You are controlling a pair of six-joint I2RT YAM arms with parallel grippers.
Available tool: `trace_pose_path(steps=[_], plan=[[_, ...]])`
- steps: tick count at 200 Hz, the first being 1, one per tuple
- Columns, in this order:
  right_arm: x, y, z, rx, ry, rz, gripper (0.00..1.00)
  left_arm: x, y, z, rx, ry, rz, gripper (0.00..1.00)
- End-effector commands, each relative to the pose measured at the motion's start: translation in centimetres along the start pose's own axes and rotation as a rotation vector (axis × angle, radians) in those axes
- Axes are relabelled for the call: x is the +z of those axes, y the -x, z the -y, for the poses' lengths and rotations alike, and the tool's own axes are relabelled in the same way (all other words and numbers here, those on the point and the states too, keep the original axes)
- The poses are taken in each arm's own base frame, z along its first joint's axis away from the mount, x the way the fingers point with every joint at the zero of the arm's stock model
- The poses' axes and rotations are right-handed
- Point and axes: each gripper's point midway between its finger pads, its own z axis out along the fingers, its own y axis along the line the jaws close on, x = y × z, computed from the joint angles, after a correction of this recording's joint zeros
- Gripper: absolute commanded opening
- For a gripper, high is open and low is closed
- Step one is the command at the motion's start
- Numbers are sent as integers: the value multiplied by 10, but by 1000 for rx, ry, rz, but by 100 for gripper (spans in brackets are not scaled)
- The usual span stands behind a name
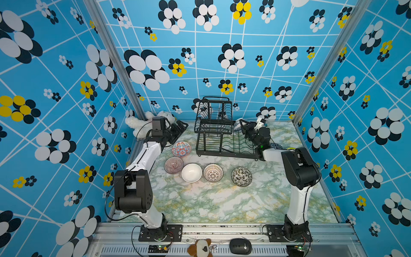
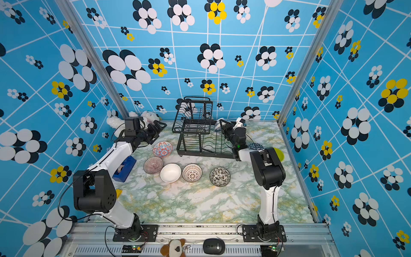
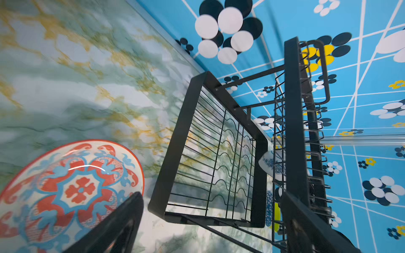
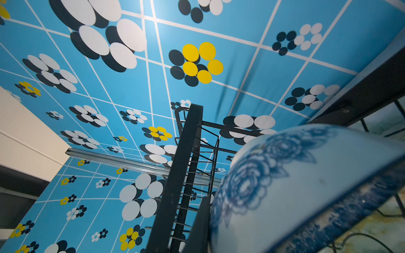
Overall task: Load bowls into a dish rack
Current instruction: Place the bowl in the dish rack.
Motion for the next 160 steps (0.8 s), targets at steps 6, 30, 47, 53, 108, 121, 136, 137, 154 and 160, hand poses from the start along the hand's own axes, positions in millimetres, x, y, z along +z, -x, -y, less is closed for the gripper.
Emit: trace_pose_path(steps=[6,30,47,53,108,121,136,137,154,160], plan=[[21,1,-23,-36,93,29,0,14,-10,11,-72,-141,-61,99],[37,-10,-13,-28,87,26,0,25,-16,2,-119,-161,-91,99],[47,-17,-4,-22,77,27,0,29,-19,-1,-144,-169,-102,99],[51,-20,-1,-20,76,26,0,30,-19,-1,-147,-174,-105,99],[78,-33,9,-9,84,37,0,34,-21,-5,-170,-173,-120,99],[82,-33,15,0,78,46,0,35,-21,-5,-176,-177,-124,99],[86,-34,20,8,77,50,0,36,-20,-6,-185,-177,-125,99],[87,-33,18,8,83,52,0,36,-20,-6,-185,-177,-125,99],[91,-31,20,10,85,65,0,37,-19,-7,-197,-180,-126,99],[92,-31,21,11,82,68,0,37,-19,-8,-201,-180,-126,99]])
